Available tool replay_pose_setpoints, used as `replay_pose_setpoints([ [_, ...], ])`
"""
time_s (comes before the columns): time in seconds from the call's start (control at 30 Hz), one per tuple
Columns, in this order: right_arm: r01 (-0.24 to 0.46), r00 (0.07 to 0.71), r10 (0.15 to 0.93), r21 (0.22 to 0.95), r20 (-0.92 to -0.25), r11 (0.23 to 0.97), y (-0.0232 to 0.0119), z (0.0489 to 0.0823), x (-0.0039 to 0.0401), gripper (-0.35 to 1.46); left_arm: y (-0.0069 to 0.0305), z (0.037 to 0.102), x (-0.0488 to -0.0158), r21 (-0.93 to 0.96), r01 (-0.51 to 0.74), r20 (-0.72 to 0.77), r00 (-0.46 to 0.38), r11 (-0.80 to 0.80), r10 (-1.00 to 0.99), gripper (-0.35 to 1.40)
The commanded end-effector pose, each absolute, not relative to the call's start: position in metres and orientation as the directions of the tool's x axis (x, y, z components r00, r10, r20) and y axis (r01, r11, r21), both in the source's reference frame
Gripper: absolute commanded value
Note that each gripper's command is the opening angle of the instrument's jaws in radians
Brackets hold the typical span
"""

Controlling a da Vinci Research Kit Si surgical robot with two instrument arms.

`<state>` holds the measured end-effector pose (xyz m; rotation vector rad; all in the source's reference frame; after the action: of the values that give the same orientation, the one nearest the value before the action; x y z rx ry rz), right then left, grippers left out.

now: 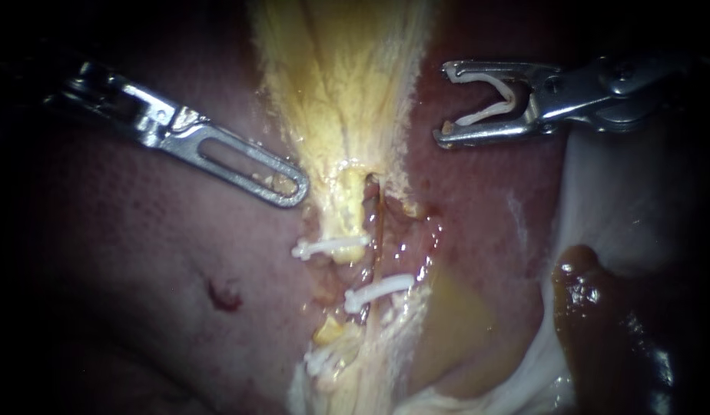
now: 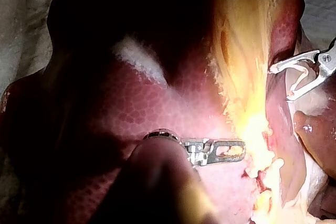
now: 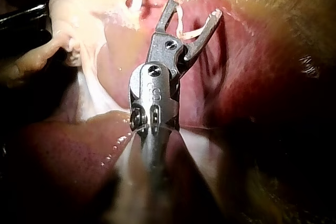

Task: Clipping second clip right tube

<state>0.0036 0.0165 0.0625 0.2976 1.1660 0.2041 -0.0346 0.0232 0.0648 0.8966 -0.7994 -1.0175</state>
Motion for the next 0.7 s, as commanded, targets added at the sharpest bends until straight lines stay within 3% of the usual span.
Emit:
replay_pose_setpoints([
  [0.03, -0.004, 0.382, 0.31, 0.334, -0.87, 0.942, 0.0165, 0.0626, 0.0036, 0.5, 0.0232, 0.0647, -0.0343, 0.9, 0.354, 0.138, 0.323, 0.255, -0.936, -0.35],
  [0.4, -0.004, 0.382, 0.31, 0.334, -0.871, 0.942, 0.0165, 0.0625, 0.0035, 0.5, 0.0277, 0.0592, -0.0291, 0.896, 0.367, 0.15, 0.279, 0.25, -0.948, -0.35],
  [0.7, 0.003, 0.38, 0.31, 0.336, -0.872, 0.942, 0.0163, 0.0625, 0.0035, 0.5, 0.0277, 0.0589, -0.0284, 0.894, 0.372, 0.152, 0.271, 0.249, -0.951, -0.35],
])
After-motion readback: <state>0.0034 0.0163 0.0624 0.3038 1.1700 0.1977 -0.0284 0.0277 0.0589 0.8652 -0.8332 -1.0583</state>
